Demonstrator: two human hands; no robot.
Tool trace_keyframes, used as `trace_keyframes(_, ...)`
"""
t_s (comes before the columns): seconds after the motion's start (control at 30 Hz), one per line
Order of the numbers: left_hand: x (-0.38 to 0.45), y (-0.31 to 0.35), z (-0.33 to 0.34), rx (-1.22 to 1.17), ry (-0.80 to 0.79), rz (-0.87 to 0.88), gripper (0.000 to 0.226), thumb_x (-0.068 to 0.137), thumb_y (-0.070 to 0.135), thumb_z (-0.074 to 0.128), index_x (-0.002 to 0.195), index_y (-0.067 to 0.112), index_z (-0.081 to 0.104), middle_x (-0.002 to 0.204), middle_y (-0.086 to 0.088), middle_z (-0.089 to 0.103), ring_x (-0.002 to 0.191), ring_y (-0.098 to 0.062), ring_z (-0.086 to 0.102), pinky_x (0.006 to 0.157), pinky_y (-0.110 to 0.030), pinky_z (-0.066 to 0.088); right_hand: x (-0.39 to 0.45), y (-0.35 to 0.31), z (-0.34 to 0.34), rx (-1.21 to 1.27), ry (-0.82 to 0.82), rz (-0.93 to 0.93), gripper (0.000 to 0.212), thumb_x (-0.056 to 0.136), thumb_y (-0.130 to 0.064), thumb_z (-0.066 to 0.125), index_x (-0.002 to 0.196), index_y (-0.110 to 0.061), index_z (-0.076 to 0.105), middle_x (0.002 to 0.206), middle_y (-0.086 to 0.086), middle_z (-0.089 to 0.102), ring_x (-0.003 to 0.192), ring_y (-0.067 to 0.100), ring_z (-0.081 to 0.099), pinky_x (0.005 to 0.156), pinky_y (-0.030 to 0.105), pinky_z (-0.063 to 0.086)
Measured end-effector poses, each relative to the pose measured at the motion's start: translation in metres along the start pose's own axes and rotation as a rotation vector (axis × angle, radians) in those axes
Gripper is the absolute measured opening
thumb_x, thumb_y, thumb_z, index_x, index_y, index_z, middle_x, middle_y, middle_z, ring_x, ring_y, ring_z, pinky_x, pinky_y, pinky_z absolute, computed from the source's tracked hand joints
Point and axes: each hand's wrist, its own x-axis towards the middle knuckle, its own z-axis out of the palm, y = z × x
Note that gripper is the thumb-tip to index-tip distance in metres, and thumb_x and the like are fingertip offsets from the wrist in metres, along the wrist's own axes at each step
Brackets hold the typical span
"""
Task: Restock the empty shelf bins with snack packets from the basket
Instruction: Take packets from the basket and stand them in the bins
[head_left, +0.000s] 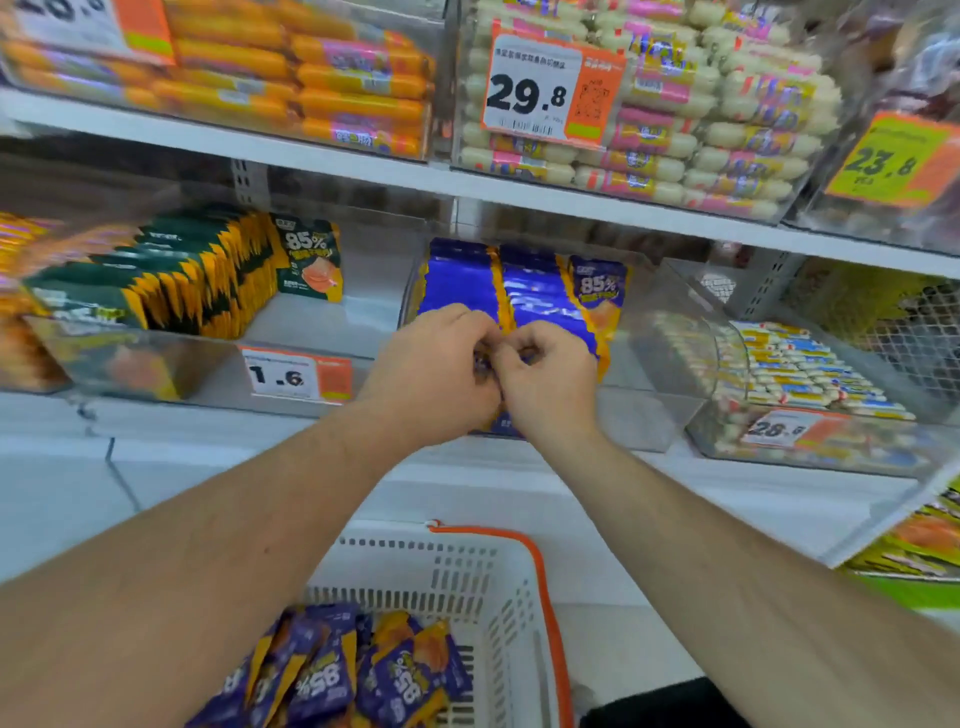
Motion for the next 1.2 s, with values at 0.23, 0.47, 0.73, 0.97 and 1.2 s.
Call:
trace_keyframes(0.23,-0.095,-0.067,0.015,-0.003,-0.198,-0.252,0.036,0.081,0.022,0.067,0.116,0.019,0.065,0.109,0.003,0.062,0.092,-0.018,0.055,0.081,-0.029,0.045,-0.078,0.036,0.068,-0.06,-0.316,0.101,0.021,0.083,-0.01,0.064,0.065,-0.02,0.059,0.061,-0.011,0.056,0.057,0.006,0.05,0.053,0.011,0.035)
trace_keyframes(0.47,-0.157,-0.125,0.043,0.01,-0.566,-0.463,0.033,0.091,0.024,0.059,0.124,0.019,0.06,0.124,0.0,0.06,0.09,-0.012,0.051,0.083,-0.025,0.043,-0.149,0.132,0.126,-0.365,-0.802,0.358,0.033,0.086,-0.007,0.054,0.056,-0.014,0.042,0.056,0.002,0.041,0.058,0.026,0.043,0.06,0.032,0.036)
trace_keyframes(0.73,-0.183,-0.164,0.07,-0.005,-0.735,-0.626,0.029,0.091,0.024,0.055,0.119,0.023,0.061,0.119,0.003,0.062,0.105,-0.017,0.058,0.092,-0.033,0.05,-0.216,0.226,0.163,-0.721,-1.287,0.313,0.05,0.087,-0.004,0.057,0.134,-0.02,0.051,0.125,0.007,0.06,0.103,0.028,0.061,0.069,0.036,0.05)
trace_keyframes(0.97,-0.199,-0.186,0.087,0.001,-0.781,-0.686,0.021,0.09,0.028,0.056,0.109,0.024,0.063,0.104,0.005,0.064,0.093,-0.017,0.059,0.083,-0.036,0.053,-0.244,0.259,0.19,-1.032,-1.392,-0.163,0.101,0.072,-0.021,0.079,0.151,-0.016,0.016,0.152,0.011,0.025,0.117,0.037,0.053,0.09,0.05,0.046)
trace_keyframes(1.2,-0.202,-0.189,0.092,-0.022,-0.819,-0.724,0.028,0.091,0.028,0.053,0.117,0.025,0.062,0.113,0.006,0.064,0.099,-0.015,0.059,0.084,-0.032,0.052,-0.231,0.253,0.179,-0.944,-1.384,-0.031,0.075,0.08,-0.025,0.078,0.143,-0.021,0.037,0.138,0.008,0.046,0.115,0.033,0.057,0.081,0.04,0.052)
